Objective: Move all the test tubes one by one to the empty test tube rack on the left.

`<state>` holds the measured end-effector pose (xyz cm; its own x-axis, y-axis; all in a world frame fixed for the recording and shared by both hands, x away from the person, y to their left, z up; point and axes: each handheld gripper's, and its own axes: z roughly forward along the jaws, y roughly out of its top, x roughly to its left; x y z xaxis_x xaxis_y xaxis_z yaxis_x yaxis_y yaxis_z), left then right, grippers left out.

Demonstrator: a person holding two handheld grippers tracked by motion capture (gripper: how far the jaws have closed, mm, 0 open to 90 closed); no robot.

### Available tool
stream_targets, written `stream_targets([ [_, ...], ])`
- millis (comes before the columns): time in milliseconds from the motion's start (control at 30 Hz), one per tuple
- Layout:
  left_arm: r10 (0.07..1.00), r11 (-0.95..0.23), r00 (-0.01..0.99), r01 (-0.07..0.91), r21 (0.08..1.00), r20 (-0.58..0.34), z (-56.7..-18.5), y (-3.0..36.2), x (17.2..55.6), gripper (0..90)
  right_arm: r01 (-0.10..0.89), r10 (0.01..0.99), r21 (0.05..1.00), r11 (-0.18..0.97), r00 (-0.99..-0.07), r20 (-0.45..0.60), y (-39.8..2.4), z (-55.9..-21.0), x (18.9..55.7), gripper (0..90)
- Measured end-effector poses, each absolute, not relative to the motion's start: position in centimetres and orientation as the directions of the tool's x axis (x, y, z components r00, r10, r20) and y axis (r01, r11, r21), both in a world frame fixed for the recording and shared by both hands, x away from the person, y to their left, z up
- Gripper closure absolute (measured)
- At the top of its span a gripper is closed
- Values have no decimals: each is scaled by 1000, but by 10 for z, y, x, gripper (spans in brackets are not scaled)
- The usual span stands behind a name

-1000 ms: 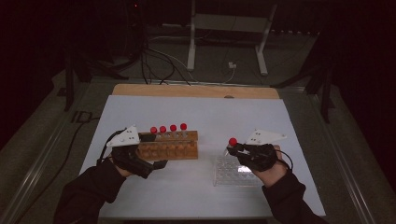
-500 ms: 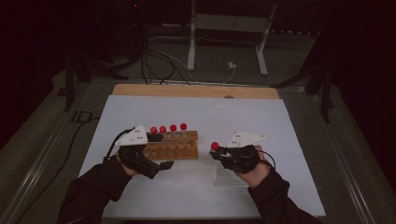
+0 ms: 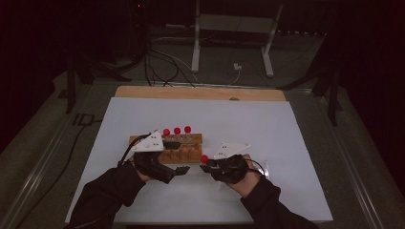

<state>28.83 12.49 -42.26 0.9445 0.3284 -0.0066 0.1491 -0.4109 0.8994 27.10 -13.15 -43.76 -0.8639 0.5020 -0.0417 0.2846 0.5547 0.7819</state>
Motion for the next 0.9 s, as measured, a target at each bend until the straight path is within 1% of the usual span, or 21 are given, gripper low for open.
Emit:
stream_targets([
  [267, 302, -415, 953, 129, 901, 2, -424, 111, 287, 359, 287, 494, 779, 557, -869, -33, -127, -442, 270, 753],
  [700, 272, -443, 962, 100, 891, 28, -427, 91, 288, 589, 290, 490, 776, 560, -871, -28, -124, -443, 269, 753],
  [900, 263, -451, 964, 100, 887, 25, -429, 90, 289, 669, 292, 491, 776, 559, -871, -26, -124, -442, 269, 753],
])
